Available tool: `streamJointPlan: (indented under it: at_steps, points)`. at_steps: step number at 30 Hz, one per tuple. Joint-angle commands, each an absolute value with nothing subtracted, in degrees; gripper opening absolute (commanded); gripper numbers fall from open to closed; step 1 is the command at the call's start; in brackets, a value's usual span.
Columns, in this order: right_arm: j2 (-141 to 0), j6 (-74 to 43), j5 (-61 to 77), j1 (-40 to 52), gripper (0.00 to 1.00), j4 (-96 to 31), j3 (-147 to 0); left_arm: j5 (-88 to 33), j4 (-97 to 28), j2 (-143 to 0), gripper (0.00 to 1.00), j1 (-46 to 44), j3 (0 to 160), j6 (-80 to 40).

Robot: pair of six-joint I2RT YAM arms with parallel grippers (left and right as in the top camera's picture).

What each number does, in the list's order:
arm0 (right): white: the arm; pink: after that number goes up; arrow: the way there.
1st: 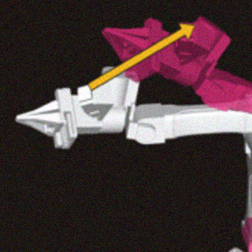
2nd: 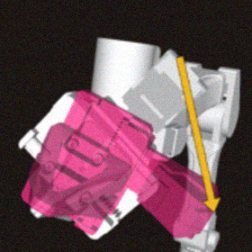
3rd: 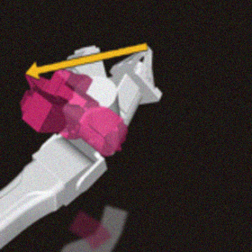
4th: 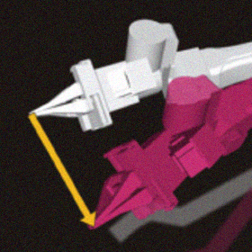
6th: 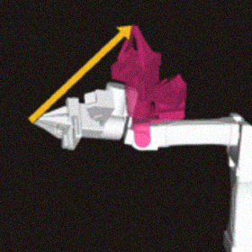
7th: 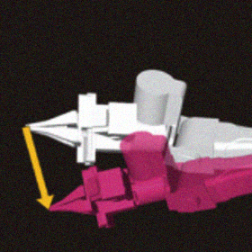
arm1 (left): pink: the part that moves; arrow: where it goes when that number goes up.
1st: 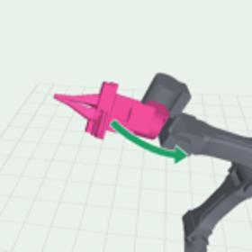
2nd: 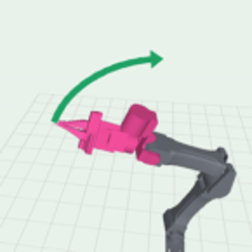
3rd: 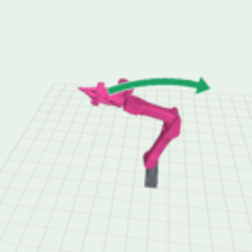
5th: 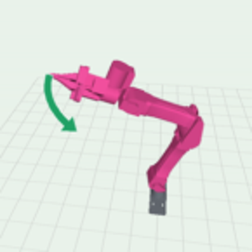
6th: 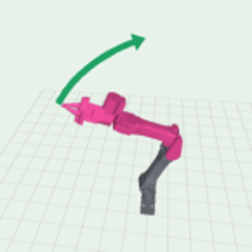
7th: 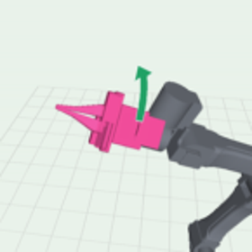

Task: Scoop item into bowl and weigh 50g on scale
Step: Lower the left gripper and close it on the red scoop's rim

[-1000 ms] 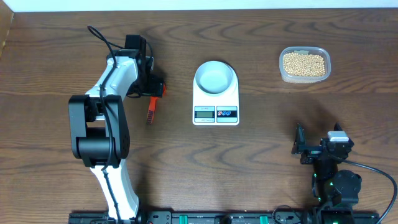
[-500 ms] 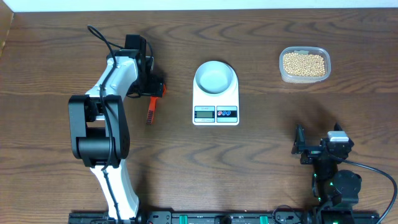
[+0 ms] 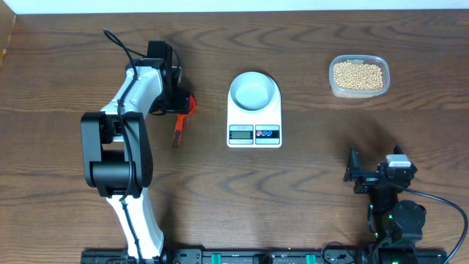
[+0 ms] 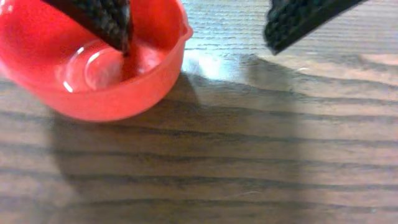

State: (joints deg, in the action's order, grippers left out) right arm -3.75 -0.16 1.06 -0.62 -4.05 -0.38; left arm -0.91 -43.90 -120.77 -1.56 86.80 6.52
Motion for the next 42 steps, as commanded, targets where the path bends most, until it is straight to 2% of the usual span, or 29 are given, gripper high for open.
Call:
streamJointPlan:
  at_steps: [1, 15, 23, 31, 32, 42]
  points:
    - [-3.8, 0.5, 0.6, -0.3, 0.99, -4.3, -0.3, 0.0, -44.1, -121.5, 0.65, -1.3, 86.5, 7.0]
    - [-3.8, 0.5, 0.6, -0.3, 0.99, -4.3, -0.3, -0.1, -44.1, -121.5, 0.32, -1.3, 86.5, 7.0]
    - [-3.8, 0.5, 0.6, -0.3, 0.99, -4.3, -0.3, -1.1, -44.1, -121.5, 0.28, -1.3, 86.5, 7.0]
    - [-3.8, 0.5, 0.6, -0.3, 0.99, -4.3, -0.3, -1.1, -44.1, -121.5, 0.19, -1.3, 86.5, 7.0]
    - [-3.8, 0.5, 0.6, -0.3, 0.99, -4.3, -0.3, -1.1, -44.1, -121.5, 0.15, -1.3, 86.5, 7.0]
    - [-3.8, 0.5, 0.6, -0.3, 0.99, -4.3, -0.3, -1.1, -44.1, -121.5, 0.08, -1.3, 86.5, 7.0]
